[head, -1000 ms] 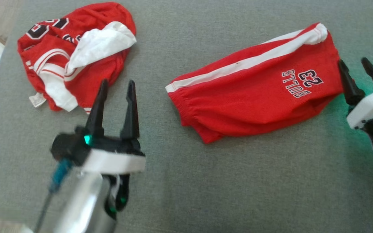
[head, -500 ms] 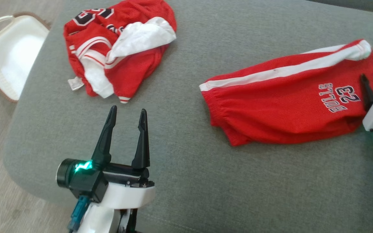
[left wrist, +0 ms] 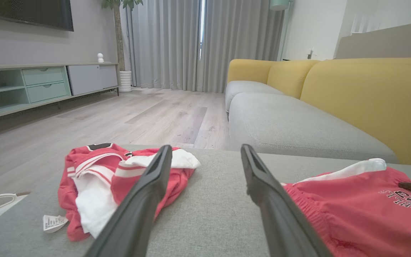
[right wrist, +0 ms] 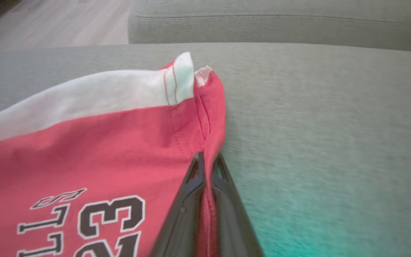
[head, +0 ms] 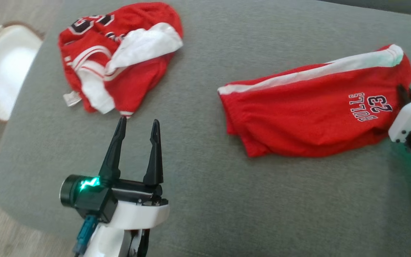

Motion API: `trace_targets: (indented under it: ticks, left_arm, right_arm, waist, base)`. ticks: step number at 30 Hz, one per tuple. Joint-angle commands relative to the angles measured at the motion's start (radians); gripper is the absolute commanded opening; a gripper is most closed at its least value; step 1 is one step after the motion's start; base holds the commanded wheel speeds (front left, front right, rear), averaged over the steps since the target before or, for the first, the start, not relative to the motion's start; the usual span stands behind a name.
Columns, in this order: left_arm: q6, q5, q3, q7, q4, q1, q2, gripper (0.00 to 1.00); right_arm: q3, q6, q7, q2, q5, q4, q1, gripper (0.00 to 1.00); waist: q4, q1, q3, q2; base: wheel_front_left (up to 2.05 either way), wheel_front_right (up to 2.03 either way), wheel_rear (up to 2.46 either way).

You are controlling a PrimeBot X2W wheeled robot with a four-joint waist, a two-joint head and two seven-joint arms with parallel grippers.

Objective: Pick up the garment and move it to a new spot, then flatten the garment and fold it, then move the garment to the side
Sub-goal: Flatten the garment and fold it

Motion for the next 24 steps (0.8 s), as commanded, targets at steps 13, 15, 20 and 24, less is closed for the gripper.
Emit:
trace_targets:
  ticks: [13,15,20,24]
  left_arm:
    - [-0.025,0.039,0.069,-0.005,-0.033,-0.007,0.000,1.00]
    - [-0.029,0.044,0.069,-0.005,-0.033,-0.010,0.000,1.00]
    - [-0.039,0.049,0.070,-0.005,-0.028,-0.012,0.000,1.00]
    - [-0.044,0.051,0.069,-0.005,-0.015,-0.010,0.000,1.00]
  right_arm:
    - [-0.083,0.007,-0.063,-0.073,-0.044,-0.037,0.046,0.00]
    - [-0.099,0.007,-0.065,-0.090,-0.047,-0.057,0.060,0.00]
    - [-0.123,0.007,-0.066,-0.102,-0.060,-0.108,0.071,0.00]
    - [-0.115,0.007,-0.061,-0.051,-0.047,-0.193,0.070,0.00]
  waist:
    - [-0.249,-0.0001,-0.035,-0.0001]
    - [-0.273,-0.0001,-0.035,-0.0001]
    - [-0.314,-0.0001,-0.038,-0.0001]
    - [-0.323,-0.0001,-0.055,-0.0001]
  base:
    - [0.00,0.00,0.00]
    - [0.00,0.00,0.00]
    - [0.00,0.00,0.00]
    - [0.00,0.00,0.00]
